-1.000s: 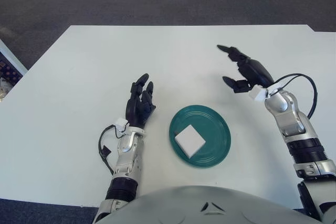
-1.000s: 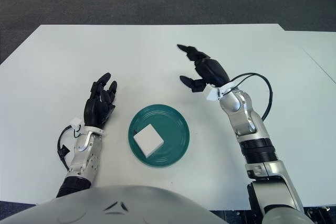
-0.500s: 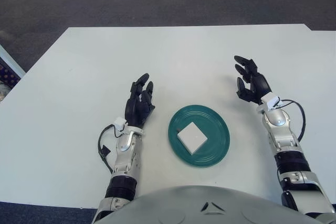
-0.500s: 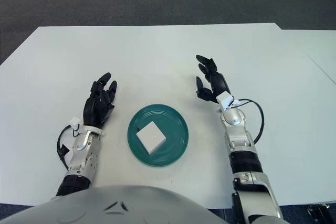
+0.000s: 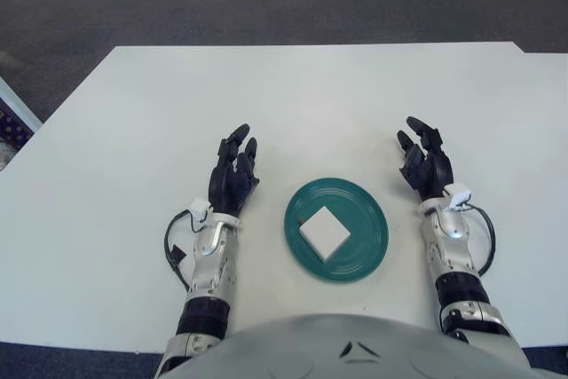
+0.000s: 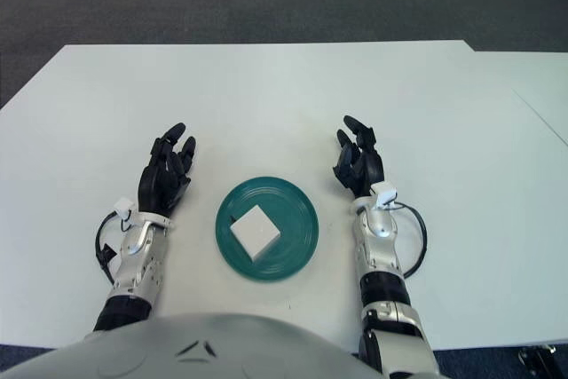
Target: Put the charger into the plate.
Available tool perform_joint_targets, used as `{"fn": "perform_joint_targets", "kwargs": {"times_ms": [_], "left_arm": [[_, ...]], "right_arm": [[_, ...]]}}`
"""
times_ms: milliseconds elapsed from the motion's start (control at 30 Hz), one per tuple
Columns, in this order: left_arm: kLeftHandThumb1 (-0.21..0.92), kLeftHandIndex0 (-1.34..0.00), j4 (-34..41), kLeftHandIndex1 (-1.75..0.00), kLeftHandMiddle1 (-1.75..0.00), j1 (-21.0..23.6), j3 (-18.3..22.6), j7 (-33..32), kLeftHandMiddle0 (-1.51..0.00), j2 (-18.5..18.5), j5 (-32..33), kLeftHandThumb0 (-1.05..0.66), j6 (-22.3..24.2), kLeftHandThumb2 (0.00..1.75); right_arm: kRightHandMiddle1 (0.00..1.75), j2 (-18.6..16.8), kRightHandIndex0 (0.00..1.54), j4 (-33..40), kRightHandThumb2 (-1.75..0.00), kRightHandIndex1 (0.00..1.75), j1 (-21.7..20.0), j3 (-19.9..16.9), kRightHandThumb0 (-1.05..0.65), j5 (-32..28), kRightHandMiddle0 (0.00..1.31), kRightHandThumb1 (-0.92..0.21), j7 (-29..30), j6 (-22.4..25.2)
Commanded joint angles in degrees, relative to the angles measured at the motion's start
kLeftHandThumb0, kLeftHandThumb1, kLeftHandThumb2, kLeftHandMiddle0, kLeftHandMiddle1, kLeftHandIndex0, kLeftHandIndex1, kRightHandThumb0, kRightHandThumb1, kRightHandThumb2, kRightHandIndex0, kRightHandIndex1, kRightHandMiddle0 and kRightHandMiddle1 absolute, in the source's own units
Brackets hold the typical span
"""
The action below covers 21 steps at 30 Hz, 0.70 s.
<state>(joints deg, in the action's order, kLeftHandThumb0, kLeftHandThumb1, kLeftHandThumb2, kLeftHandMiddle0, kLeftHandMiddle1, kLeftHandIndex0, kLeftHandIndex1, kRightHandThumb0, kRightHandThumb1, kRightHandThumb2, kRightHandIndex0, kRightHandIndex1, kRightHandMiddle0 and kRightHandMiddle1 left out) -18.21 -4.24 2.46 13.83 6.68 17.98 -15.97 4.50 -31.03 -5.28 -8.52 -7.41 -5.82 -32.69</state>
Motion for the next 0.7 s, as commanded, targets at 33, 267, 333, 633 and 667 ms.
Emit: {"fn": "perform_joint_targets", "kwargs": {"times_ms": [33,267,333,633,667], "left_arm": [[0.92,-0.09,-5.3,-0.78,-0.01,-2.8,1.4,-0.5,-0.29,0.1,-0.4,-0.84,1.3,0.79],[0.92,-0.06,-4.5,-0.76,0.00,-3.8,0.4,-1.3,-0.29,1.2,-2.1,-0.84,0.2,0.80],[0.92,-0.06,-4.6,-0.76,-0.01,-3.7,0.5,-1.4,-0.29,1.2,-2.1,-0.83,0.2,0.80],[0.92,-0.07,-3.0,-0.77,-0.02,-4.7,0.8,-2.8,-0.32,2.4,-1.3,-0.81,1.1,0.77],[0.92,-0.08,-3.0,-0.77,-0.02,-4.6,0.8,-3.0,-0.32,2.5,-1.2,-0.81,1.3,0.77]], "right_arm": [[0.73,-3.5,0.35,-3.3,-0.85,0.02,3.5,0.7,-0.87,0.4,0.00,-0.92,1.0,-0.5],[0.70,-4.5,0.33,-5.0,-0.86,0.00,3.2,0.9,-0.86,2.0,0.00,-0.92,2.6,0.0],[0.69,-4.9,0.32,-5.2,-0.86,0.00,3.2,1.1,-0.85,2.4,0.00,-0.92,3.2,0.2],[0.65,-6.2,0.31,-4.0,-0.86,0.00,4.6,1.9,-0.85,3.4,0.00,-0.92,5.4,1.1],[0.64,-6.2,0.30,-3.9,-0.86,0.00,4.7,2.0,-0.85,3.5,0.00,-0.92,5.6,1.3]]}}
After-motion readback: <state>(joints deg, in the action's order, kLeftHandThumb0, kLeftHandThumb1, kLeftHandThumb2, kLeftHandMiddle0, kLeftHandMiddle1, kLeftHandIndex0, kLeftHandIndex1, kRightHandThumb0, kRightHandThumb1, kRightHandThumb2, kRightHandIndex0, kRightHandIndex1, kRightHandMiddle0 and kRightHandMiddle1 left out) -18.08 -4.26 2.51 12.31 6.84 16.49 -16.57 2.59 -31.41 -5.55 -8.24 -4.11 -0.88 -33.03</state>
